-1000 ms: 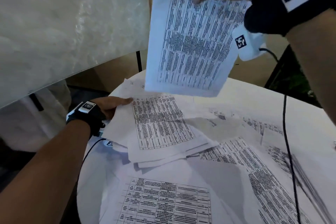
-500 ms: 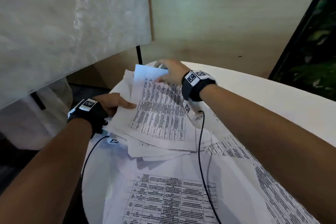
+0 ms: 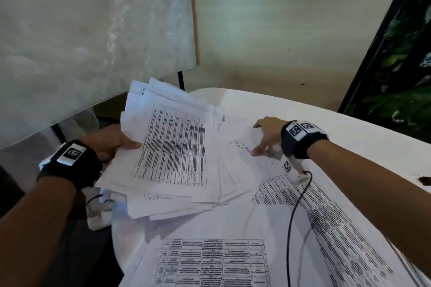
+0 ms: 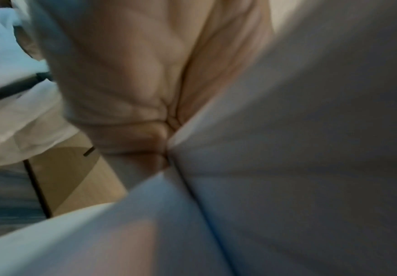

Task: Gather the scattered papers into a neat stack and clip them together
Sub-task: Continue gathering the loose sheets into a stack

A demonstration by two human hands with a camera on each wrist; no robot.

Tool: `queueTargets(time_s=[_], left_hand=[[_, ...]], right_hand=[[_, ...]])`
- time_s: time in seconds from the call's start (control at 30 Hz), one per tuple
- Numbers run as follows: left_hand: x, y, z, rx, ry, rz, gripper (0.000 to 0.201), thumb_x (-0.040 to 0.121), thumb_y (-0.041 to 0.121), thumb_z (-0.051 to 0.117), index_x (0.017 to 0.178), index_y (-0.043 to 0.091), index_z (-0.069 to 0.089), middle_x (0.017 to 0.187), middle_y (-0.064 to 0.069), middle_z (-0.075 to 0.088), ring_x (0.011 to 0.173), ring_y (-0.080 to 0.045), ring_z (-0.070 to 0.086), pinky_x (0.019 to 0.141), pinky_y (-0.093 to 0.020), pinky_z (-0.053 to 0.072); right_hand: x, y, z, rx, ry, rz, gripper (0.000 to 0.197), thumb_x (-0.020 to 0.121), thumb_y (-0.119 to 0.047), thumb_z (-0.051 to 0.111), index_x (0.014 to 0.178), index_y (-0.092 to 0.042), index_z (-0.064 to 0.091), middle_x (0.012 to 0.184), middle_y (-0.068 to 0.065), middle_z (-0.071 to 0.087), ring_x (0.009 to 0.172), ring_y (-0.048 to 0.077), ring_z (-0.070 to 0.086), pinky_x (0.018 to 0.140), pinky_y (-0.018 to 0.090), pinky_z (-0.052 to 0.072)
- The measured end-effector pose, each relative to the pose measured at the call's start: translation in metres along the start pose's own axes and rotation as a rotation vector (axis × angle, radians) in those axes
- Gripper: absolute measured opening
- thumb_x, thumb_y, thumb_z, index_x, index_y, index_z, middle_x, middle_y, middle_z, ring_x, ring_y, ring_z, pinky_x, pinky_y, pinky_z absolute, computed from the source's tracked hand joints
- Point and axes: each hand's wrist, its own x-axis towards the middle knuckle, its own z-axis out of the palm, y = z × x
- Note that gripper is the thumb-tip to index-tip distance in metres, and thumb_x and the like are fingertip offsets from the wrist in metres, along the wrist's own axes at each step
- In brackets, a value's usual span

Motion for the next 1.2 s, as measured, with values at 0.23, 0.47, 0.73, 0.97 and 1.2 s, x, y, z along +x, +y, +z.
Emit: queueTargets(time_s=[0.23,0.47,0.73,0.97,1.2], left_hand=[[-0.018,-0.020,0.015,-0.030,0.058,0.071,0.044,0.078,-0.014,0.063,0.121,-0.004,0.062,0.118,-0.024,0.068,0.085,-0.032,0.075,0.067,-0.043,0.062],[-0.020,-0.010,0.016,0.035,0.083,0.146,0.048,0.075,-0.010,0.065,0.122,-0.003,0.061,0.120,-0.027,0.067,0.104,-0.044,0.067,0.091,-0.064,0.051],[-0.012,-0.002,0.030,0.079,0.102,0.172,0.035,0.082,-0.017,0.060,0.106,0.006,0.068,0.108,-0.018,0.074,0.086,-0.030,0.075,0.084,-0.050,0.057],[-0.008,0.011,0.055,0.038,0.047,0.237,0.037,0.081,-0.016,0.061,0.110,0.006,0.068,0.107,-0.020,0.074,0.093,-0.035,0.073,0.077,-0.046,0.061],[-0.011,0.024,0.085,-0.128,-0.038,0.322,0.037,0.080,-0.015,0.058,0.110,0.005,0.067,0.095,-0.008,0.078,0.079,-0.020,0.075,0.065,-0.030,0.060]], right_hand=[[-0.008,-0.004,-0.025,0.028,0.127,-0.007,0.031,0.067,-0.029,0.085,0.071,-0.012,0.060,0.071,0.007,0.059,0.078,0.027,0.059,0.062,0.028,0.046],[-0.033,0.026,-0.063,0.286,0.427,0.071,0.073,0.080,-0.032,0.078,0.138,-0.002,0.047,0.143,0.016,0.049,0.130,0.032,0.047,0.102,0.036,0.040],[-0.094,0.010,-0.154,0.423,0.945,-0.145,0.062,0.078,-0.040,0.076,0.129,-0.010,0.059,0.136,0.011,0.055,0.137,0.026,0.038,0.114,0.033,0.030],[-0.125,0.006,-0.214,0.619,1.126,-0.315,0.042,0.071,-0.049,0.077,0.103,-0.031,0.058,0.116,0.004,0.059,0.109,0.016,0.053,0.085,0.023,0.043],[-0.056,0.011,-0.113,0.700,0.762,-0.271,0.039,0.082,-0.023,0.076,0.116,-0.010,0.063,0.112,0.004,0.063,0.105,0.013,0.054,0.084,0.022,0.037]])
